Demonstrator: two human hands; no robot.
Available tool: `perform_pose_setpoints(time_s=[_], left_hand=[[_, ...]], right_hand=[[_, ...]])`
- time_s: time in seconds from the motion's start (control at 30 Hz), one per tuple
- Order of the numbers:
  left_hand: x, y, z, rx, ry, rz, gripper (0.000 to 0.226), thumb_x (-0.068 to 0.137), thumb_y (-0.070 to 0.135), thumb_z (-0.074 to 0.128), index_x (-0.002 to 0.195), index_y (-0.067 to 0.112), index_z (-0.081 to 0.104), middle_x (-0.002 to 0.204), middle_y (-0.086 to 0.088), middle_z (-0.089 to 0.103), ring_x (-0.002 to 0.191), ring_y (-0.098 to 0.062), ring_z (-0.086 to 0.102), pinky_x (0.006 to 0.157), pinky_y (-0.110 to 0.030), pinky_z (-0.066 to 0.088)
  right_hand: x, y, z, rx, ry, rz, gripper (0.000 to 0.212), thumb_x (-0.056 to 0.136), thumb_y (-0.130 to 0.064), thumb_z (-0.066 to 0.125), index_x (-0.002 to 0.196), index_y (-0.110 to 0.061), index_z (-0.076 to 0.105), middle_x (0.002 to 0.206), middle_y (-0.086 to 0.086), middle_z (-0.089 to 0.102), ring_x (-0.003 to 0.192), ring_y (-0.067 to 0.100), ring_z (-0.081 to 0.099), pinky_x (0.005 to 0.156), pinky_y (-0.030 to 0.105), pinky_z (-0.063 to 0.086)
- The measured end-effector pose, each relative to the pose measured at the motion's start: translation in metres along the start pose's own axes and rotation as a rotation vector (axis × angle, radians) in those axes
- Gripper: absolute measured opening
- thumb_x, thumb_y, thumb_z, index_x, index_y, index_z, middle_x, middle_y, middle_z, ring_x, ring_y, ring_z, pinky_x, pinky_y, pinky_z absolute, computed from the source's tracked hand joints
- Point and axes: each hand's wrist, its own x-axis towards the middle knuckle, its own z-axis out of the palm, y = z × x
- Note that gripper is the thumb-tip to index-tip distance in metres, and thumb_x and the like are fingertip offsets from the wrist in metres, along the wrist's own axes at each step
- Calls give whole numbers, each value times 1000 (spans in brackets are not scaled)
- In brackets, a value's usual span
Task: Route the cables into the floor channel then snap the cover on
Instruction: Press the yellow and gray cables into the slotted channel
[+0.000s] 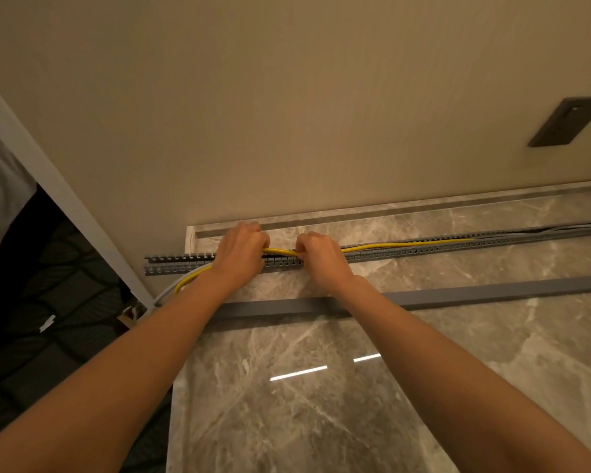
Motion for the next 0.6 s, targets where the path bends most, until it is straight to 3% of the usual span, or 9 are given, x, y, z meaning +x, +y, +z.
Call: perform_pose_setpoints(time_s=[0.4,0.5,0.57,0.6], left_hand=[[2,0,1,116,-68,68,16,88,-3,54,99,1,65,107,-16,63,95,-33,61,78,-40,51],[-3,0,0,155,0,197,9,70,-9,72,74,-3,67,81,-19,68,73,-35,64,57,-37,53],[-6,1,-3,156,25,226,29,42,-12,85,53,1,62,57,-14,63,49,-30,60,37,-26,43],[-6,3,-2,140,29,221,30,41,-13,85,54,1,62,58,-14,63,50,-30,61,36,-25,40]], right_hand=[[2,-3,3,-2,27,22,18,92,2,48,108,1,56,113,21,60,104,35,55,85,42,46],[-4,-5,8,-10,76,17,24,89,8,44,110,1,56,118,21,52,111,33,46,86,38,43],[-4,-5,8,-5,96,26,22,89,3,47,108,1,58,120,18,51,114,32,44,89,38,43],[-3,-3,7,-27,91,19,22,90,-1,48,108,0,59,119,18,54,113,32,46,90,40,42]])
